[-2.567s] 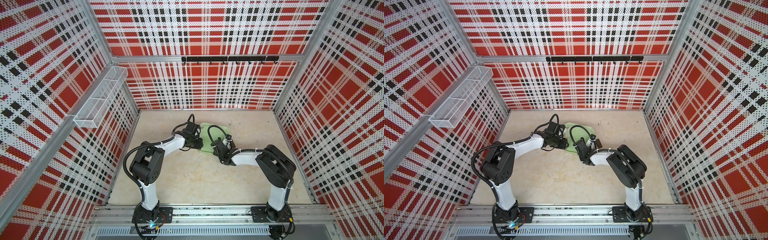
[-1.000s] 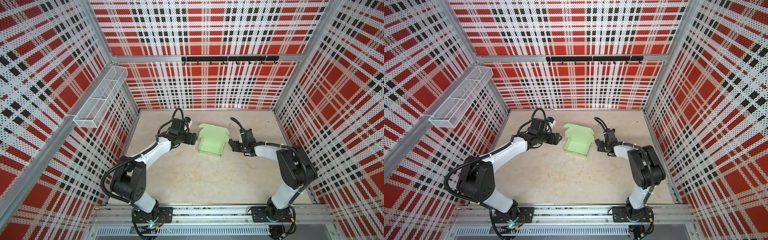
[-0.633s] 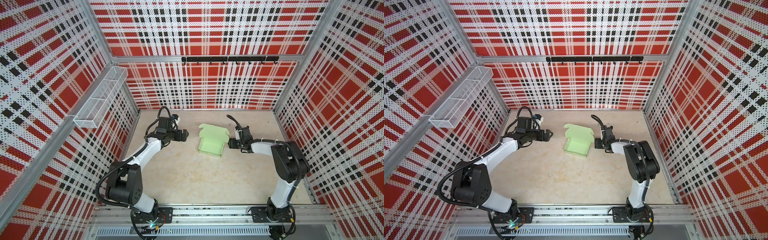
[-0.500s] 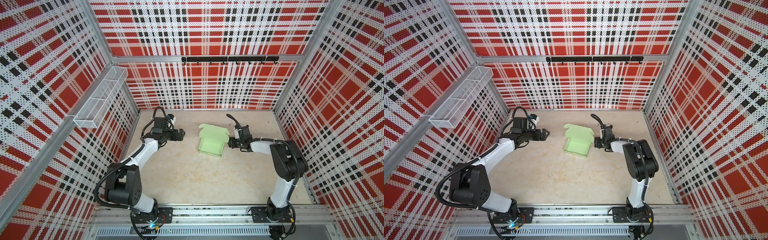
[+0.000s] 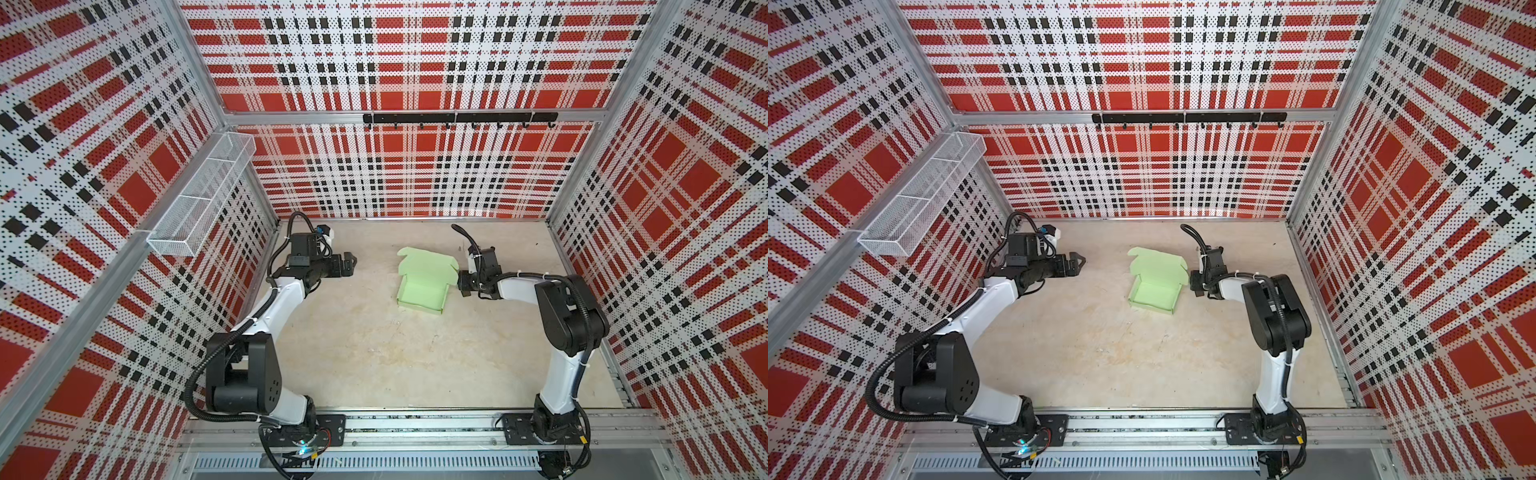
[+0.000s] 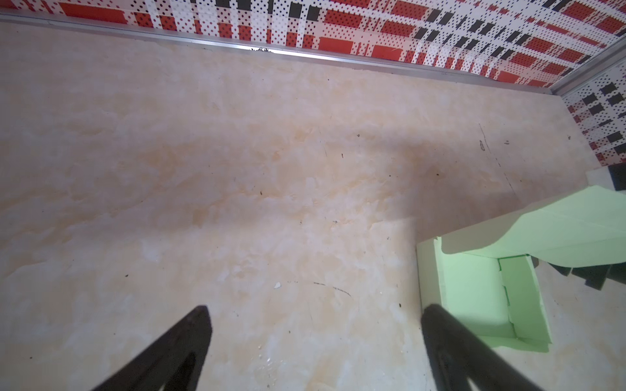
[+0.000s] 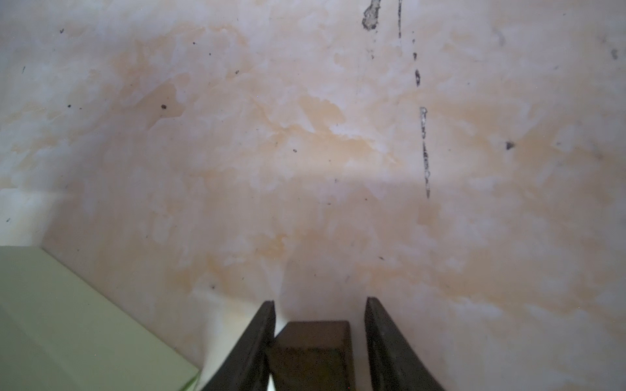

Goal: Fold the paper box

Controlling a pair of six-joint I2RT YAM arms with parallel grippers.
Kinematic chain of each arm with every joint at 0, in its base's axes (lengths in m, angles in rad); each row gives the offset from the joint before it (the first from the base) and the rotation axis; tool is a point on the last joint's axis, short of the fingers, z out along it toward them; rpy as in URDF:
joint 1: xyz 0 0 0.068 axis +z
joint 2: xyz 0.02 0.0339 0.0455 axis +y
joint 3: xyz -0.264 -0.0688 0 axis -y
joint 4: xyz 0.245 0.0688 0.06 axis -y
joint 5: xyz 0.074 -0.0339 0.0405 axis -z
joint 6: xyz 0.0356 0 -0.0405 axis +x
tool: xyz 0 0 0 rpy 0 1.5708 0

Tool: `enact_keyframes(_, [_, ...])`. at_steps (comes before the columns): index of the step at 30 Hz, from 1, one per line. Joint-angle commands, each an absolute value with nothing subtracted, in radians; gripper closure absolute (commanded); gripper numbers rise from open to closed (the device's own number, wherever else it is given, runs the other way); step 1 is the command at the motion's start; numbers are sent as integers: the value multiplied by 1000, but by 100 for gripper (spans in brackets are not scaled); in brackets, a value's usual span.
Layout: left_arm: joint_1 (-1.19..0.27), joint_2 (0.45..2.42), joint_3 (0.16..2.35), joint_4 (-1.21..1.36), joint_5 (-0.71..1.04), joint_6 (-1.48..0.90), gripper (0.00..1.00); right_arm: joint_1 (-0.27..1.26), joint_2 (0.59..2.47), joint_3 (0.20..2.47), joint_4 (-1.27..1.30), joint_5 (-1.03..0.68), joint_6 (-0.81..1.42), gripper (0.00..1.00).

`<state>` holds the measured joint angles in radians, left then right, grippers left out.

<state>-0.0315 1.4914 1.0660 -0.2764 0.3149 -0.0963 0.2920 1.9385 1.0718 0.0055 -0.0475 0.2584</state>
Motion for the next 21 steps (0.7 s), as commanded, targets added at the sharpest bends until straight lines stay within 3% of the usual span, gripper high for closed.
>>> enact_keyframes(1, [-26, 1462, 1060, -255, 330, -100, 1, 288, 1938, 1069, -16, 0, 274, 59])
enact_keyframes(21, [-7, 1428, 1039, -233, 341, -118, 1, 297, 1688, 825, 28, 6, 368, 69])
